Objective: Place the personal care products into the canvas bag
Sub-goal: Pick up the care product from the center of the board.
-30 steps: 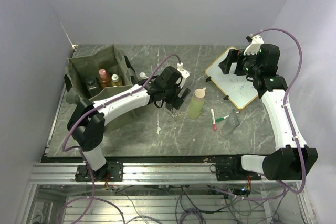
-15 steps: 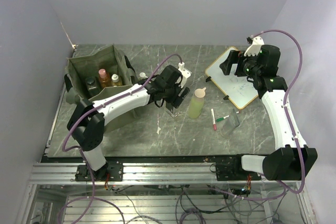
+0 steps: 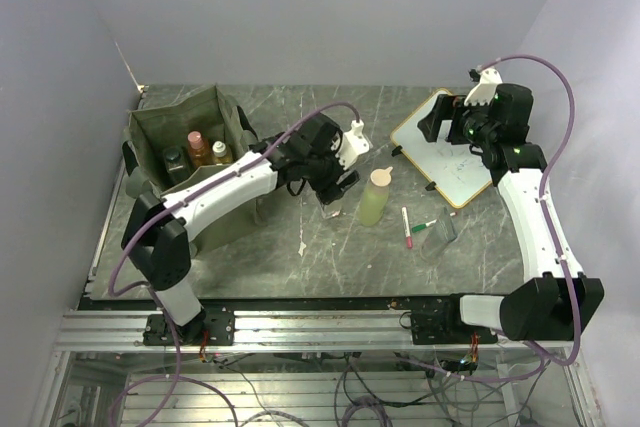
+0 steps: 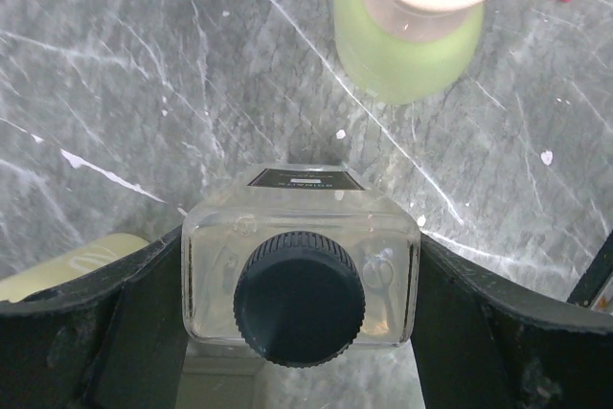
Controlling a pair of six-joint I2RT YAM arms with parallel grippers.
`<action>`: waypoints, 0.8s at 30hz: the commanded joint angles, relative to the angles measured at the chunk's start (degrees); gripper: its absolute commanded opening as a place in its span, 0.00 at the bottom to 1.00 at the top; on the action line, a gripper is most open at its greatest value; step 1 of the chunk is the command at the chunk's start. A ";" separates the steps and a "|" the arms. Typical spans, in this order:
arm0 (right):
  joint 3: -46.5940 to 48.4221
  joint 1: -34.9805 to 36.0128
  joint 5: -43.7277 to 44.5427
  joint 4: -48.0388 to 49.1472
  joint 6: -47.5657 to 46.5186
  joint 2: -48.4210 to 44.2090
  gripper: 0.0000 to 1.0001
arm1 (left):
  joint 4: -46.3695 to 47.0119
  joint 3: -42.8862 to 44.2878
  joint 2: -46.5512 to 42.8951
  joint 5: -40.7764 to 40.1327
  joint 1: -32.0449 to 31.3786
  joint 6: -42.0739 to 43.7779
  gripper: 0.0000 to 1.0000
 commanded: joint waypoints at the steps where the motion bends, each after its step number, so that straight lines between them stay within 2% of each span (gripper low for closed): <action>1: 2.42 -0.38 -0.68 0.77 -0.79 0.91 0.93 | -0.68 8.08 -6.61 8.41 2.43 8.62 0.07; 8: 4.22 -0.34 -1.87 0.75 -1.28 2.20 0.92 | -11.36 19.21 -7.63 21.83 6.35 17.76 0.07; 18: 7.71 1.32 -2.14 0.43 -2.70 4.74 0.91 | -15.83 31.39 -8.62 26.99 11.50 21.34 0.07; 24: 9.03 2.46 -1.62 0.30 -3.37 5.83 0.91 | -17.40 35.63 -9.89 29.01 15.22 22.33 0.07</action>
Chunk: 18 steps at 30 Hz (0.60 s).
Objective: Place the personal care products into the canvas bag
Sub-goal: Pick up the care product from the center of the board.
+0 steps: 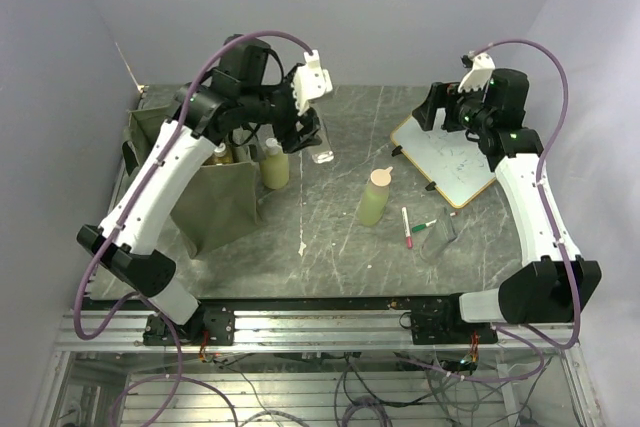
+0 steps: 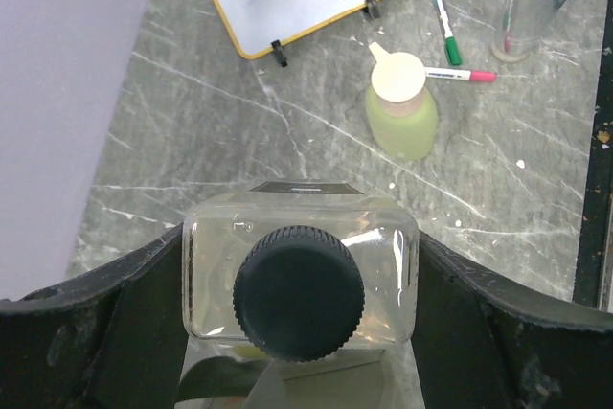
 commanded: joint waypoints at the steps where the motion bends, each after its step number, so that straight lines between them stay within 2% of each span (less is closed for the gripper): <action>1: 2.52 0.91 0.23 0.32 -1.23 0.80 0.91 | 3.82 6.44 -4.48 5.51 3.10 2.32 0.07; 10: 4.10 3.09 0.51 0.47 -1.90 2.33 0.91 | 5.45 11.20 -7.39 12.12 13.21 -0.71 0.07; 18: 3.66 4.68 0.62 0.93 -1.90 3.23 0.91 | 9.86 10.80 -12.55 17.38 26.50 -7.02 0.07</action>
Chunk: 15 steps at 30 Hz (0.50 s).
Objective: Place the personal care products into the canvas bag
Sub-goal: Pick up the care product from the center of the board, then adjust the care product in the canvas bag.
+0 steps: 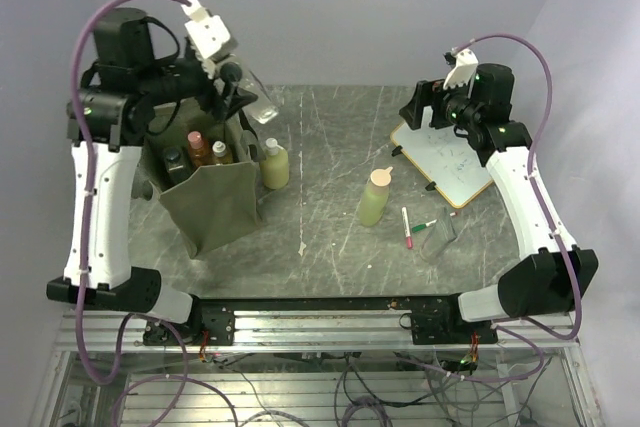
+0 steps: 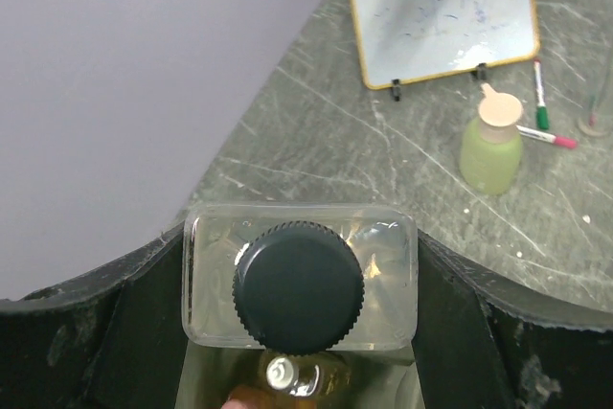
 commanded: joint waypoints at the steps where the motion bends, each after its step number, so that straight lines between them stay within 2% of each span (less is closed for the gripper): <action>1: 1.12 0.84 0.47 0.91 -0.57 0.82 0.91 | 11.74 2.87 -5.80 6.62 7.03 -3.90 0.07; 11: 3.12 2.99 -0.22 0.96 -0.90 2.38 0.91 | 9.53 -7.38 -13.25 8.89 20.58 -5.91 0.07; 15: 5.02 5.25 -1.09 0.65 -1.84 2.91 0.91 | 6.80 -11.78 -14.95 8.68 22.65 -3.59 0.07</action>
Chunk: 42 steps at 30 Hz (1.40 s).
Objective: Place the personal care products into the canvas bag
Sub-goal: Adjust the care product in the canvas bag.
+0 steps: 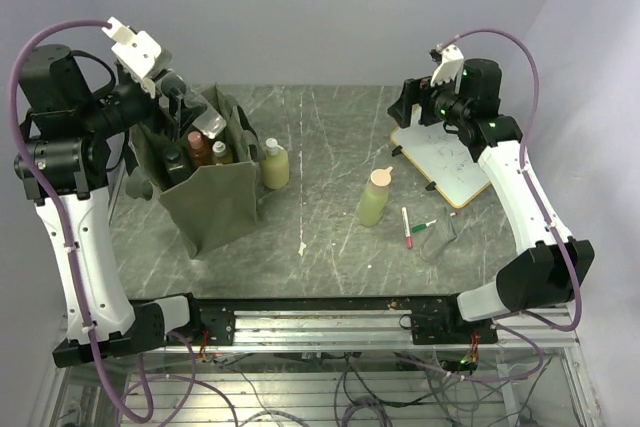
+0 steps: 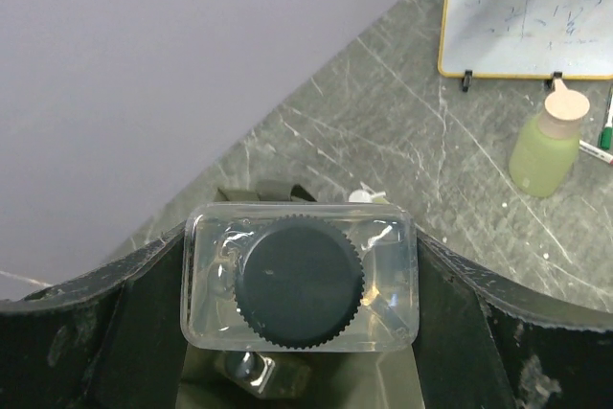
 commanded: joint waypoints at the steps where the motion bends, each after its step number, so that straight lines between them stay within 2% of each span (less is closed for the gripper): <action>1: 3.45 2.74 -1.05 0.76 -1.66 0.67 0.91 | 3.33 -2.66 -1.73 2.58 1.88 3.03 0.07; 5: 3.82 5.08 -1.13 0.48 -2.77 1.49 0.91 | -1.76 -4.60 -0.90 0.42 1.92 7.62 0.07; 13: 3.37 6.66 -2.38 0.62 -2.63 2.66 0.91 | -6.20 -10.23 0.58 -4.13 1.88 11.85 0.07; 24: 2.76 7.83 -4.30 0.87 -4.18 3.38 0.91 | -13.39 -14.15 4.76 -4.39 1.94 21.75 0.07; 34: 2.02 8.03 -4.59 0.92 -4.72 3.66 0.91 | -8.39 -20.22 5.29 -1.10 1.92 25.56 0.07; 42: 1.48 8.11 -4.85 0.92 -4.74 3.74 0.92 | -7.11 -20.76 8.71 4.00 1.85 27.99 0.07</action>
